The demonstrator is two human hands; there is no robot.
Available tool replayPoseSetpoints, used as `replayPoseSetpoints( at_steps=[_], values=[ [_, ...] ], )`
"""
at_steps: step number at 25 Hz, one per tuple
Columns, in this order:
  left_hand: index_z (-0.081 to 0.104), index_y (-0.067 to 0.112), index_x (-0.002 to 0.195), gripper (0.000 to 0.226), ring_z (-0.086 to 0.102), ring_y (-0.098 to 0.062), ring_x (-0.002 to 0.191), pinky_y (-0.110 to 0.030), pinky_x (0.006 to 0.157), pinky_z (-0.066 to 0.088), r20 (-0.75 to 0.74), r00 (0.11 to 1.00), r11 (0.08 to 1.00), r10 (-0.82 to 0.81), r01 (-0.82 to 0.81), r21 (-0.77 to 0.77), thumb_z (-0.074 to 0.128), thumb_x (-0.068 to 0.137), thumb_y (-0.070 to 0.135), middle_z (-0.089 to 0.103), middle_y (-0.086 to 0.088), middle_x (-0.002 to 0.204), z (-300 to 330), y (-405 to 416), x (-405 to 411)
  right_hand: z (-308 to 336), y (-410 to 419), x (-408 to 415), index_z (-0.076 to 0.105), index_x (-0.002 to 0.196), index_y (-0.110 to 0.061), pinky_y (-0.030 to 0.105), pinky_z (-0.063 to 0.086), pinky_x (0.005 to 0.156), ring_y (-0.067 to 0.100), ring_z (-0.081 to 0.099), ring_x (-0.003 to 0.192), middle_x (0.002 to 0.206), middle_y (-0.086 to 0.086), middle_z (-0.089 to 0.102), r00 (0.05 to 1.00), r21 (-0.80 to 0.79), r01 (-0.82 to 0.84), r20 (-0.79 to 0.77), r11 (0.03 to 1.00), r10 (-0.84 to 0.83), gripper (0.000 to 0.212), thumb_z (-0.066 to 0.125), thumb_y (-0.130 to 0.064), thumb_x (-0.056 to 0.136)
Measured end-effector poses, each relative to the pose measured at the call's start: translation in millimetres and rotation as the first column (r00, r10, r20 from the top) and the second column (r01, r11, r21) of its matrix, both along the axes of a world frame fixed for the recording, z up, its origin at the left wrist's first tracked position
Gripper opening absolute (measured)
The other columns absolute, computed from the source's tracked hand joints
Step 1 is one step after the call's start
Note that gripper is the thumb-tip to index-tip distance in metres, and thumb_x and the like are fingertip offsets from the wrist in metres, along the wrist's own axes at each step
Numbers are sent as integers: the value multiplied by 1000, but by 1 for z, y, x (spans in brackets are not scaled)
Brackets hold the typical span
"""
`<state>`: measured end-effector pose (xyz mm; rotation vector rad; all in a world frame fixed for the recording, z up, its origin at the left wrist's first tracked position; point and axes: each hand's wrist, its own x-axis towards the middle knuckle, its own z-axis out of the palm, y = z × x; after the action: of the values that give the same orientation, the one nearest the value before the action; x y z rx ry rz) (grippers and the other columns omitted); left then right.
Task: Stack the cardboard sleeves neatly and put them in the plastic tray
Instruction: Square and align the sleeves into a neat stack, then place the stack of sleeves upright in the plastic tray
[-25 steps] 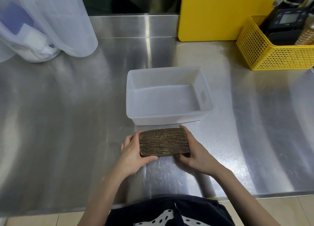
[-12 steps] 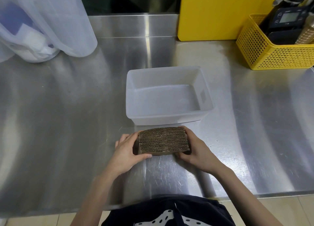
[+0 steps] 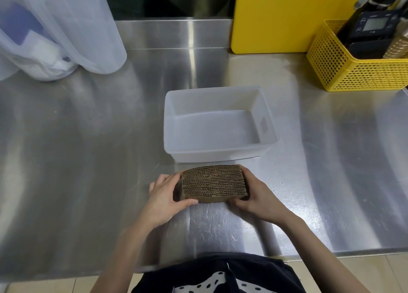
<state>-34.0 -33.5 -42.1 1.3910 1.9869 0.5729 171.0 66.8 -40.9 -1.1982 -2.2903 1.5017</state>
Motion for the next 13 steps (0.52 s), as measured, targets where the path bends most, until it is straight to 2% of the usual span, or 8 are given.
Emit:
replayPoseSetpoints(
  at_steps=[2, 4, 5, 7, 9, 11, 13],
  values=[
    [39, 30, 127, 84, 26, 0, 106, -21, 88, 16, 40, 999, 1000, 3, -3, 0, 55, 53, 65, 41, 17, 109, 5, -2, 1, 4, 1, 3, 37, 130, -23, -3, 36, 79, -17, 52, 98, 115, -11, 59, 1000, -53, 3, -19, 999, -4, 69, 67, -4, 70],
    [38, 29, 128, 72, 26, -2, 110, -26, 98, 24, 100, 995, 1000, 17, -16, -14, 69, 65, 49, 41, 13, 113, 12, -3, -1, 12, 3, 6, 37, 129, -29, 0, 35, 89, -14, 49, 110, 124, -12, 55, 998, -97, 1, -64, 995, -7, 72, 69, -9, 67],
    [38, 29, 127, 67, 29, -3, 113, -29, 103, 27, 125, 992, 1000, 14, -13, -7, 70, 69, 40, 43, 14, 115, 15, -4, -2, 17, 4, 7, 37, 127, -33, 4, 34, 95, -11, 47, 115, 128, -13, 53, 996, -111, -3, -88, 994, -7, 73, 69, -15, 65],
    [39, 30, 124, 61, 37, -3, 114, -27, 102, 31, 158, 987, 1000, -10, 7, 19, 69, 71, 34, 45, 20, 112, 24, -5, -3, 27, 5, 7, 37, 124, -39, 11, 34, 101, -7, 46, 119, 129, -15, 51, 991, -138, -15, -132, 990, -4, 72, 67, -27, 60],
    [38, 40, 115, 56, 47, 1, 109, -22, 98, 35, 196, 980, 998, -34, 25, 49, 70, 68, 41, 49, 24, 111, 33, -5, -5, 35, 6, 4, 38, 123, -40, 8, 36, 98, -7, 48, 116, 126, -16, 52, 988, -141, -33, -155, 990, 10, 70, 65, -33, 58],
    [35, 50, 105, 55, 48, 9, 106, -12, 92, 35, 225, 974, 996, -33, 13, 88, 63, 59, 55, 48, 30, 110, 43, -4, -6, 41, 8, 2, 37, 124, -36, 7, 38, 93, -5, 51, 111, 123, -14, 53, 987, -116, -34, -161, 993, 15, 71, 63, -36, 58],
    [35, 53, 103, 53, 48, 11, 107, -7, 89, 34, 248, 969, 994, -15, -13, 113, 57, 55, 60, 48, 29, 113, 49, -3, -8, 49, 11, -1, 36, 125, -35, 6, 38, 91, -4, 51, 109, 121, -14, 53, 986, -90, -27, -166, 996, 12, 72, 63, -38, 58]
  ],
)
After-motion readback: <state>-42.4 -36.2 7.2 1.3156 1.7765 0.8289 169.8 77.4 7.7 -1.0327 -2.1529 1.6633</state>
